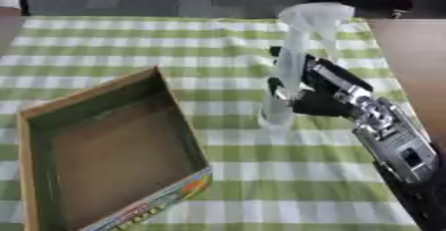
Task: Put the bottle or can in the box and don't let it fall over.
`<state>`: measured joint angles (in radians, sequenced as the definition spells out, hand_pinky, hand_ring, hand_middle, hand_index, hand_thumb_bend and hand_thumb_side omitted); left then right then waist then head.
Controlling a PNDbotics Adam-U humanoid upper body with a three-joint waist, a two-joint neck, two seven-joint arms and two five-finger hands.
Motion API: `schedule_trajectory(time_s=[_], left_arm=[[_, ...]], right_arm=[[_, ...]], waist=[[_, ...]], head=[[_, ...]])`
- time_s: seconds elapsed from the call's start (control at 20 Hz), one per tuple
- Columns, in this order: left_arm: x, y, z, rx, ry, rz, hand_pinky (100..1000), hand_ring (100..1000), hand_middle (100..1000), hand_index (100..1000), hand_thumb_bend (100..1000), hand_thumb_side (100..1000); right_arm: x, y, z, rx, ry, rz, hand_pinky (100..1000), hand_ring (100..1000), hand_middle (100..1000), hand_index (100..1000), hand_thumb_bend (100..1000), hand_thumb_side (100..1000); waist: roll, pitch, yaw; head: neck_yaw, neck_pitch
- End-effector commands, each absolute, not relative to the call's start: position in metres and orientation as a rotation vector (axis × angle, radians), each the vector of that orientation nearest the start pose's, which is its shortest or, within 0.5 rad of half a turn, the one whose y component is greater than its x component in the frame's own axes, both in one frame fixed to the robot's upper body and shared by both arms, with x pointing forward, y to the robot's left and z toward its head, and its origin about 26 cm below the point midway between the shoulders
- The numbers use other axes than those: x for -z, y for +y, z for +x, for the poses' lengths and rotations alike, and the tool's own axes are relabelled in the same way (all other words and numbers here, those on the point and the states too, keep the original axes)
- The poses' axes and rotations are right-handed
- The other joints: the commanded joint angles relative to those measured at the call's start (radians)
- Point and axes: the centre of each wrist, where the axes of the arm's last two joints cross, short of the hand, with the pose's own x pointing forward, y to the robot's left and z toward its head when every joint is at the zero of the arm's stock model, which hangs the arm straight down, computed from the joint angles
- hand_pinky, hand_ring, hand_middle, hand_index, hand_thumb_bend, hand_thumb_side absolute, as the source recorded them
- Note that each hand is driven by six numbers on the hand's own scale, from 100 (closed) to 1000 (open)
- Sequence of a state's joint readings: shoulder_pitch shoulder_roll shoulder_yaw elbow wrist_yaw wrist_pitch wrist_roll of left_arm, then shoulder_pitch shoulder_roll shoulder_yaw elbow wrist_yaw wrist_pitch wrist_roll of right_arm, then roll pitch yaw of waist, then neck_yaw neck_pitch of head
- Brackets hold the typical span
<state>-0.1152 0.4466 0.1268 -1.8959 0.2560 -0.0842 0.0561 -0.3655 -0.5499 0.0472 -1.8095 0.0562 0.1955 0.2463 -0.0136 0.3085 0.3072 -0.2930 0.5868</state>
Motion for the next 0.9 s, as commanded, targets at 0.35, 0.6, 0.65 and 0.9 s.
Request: schedule_trajectory(time_s=[0.35,0.6,0.65,0.9], left_arm=[[-0.1602,0.3393,0.2856,0.158,-2.138,0.191,919,833,937,836,100,817],[-0.1604,0.3393,0.2857,0.158,-2.139,0.191,920,833,937,836,100,816],[-0.1604,0.3394,0.2857,0.158,-2.139,0.191,920,833,937,836,100,816],[-0.1608,0.3391,0.2859,0.16,-2.14,0.19,920,833,938,836,100,816]], right_arm=[[-0.2072,-0.3004,0.3318,-0.823,-1.813,-0.294,971,1000,1000,1000,100,424],[-0.2055,-0.302,0.3338,-0.844,-1.786,-0.271,970,1000,1000,1000,100,426],[-0.2046,-0.3024,0.334,-0.845,-1.781,-0.268,970,1000,1000,1000,100,431],[-0.2011,-0.3037,0.3336,-0.849,-1.766,-0.259,971,1000,1000,1000,100,423]], waist=[[0.002,-0.01,0.001],[0.002,-0.01,0.003],[0.002,-0.009,0.003],[0.001,-0.007,0.003]], head=[[-0.001,-0.011],[-0.001,-0.013],[-0.001,-0.013],[0.001,-0.012]])
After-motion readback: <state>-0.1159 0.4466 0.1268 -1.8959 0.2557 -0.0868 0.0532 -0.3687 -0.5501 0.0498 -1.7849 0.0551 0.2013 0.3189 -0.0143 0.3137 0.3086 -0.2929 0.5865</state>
